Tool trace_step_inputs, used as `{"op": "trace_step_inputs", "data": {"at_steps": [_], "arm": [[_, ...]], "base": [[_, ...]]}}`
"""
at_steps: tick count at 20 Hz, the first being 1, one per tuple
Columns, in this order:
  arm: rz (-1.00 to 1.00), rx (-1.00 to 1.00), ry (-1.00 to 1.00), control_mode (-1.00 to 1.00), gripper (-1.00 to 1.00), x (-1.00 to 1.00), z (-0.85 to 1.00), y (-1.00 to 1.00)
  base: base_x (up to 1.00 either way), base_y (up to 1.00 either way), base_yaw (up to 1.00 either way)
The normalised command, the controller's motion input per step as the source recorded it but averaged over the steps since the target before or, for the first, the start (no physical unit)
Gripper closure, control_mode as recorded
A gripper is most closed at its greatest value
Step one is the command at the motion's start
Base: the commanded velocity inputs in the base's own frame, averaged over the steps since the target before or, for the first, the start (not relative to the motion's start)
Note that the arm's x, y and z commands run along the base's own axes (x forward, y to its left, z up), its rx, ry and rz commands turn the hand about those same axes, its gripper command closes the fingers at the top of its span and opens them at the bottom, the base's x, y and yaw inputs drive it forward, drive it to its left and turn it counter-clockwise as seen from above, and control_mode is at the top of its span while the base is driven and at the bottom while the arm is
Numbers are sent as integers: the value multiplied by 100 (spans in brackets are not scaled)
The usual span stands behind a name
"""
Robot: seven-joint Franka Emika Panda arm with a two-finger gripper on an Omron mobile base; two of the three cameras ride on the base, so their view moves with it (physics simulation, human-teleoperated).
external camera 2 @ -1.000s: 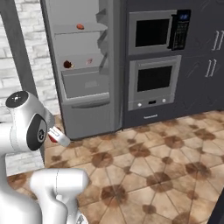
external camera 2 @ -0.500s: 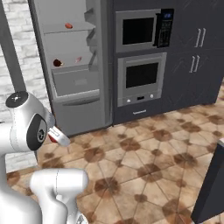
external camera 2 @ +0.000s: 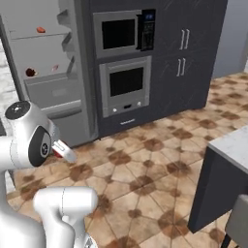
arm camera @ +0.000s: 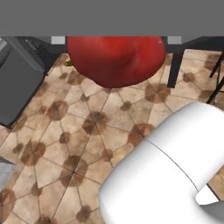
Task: Gather the sweet potato and bell pepper from the fridge and place them on a tray on the dining counter. Then gather the steaks from the fridge and place them on the other tray.
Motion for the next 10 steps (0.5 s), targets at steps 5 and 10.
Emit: {"op": "trace_step_inputs", "data": {"at_steps": [5,10], "arm": [[0,0,0,100,100,0,0,0],[0,0,0,100,100,0,0,0]], "base": [[0,-58,-32],[-1,-48,-28]]}}
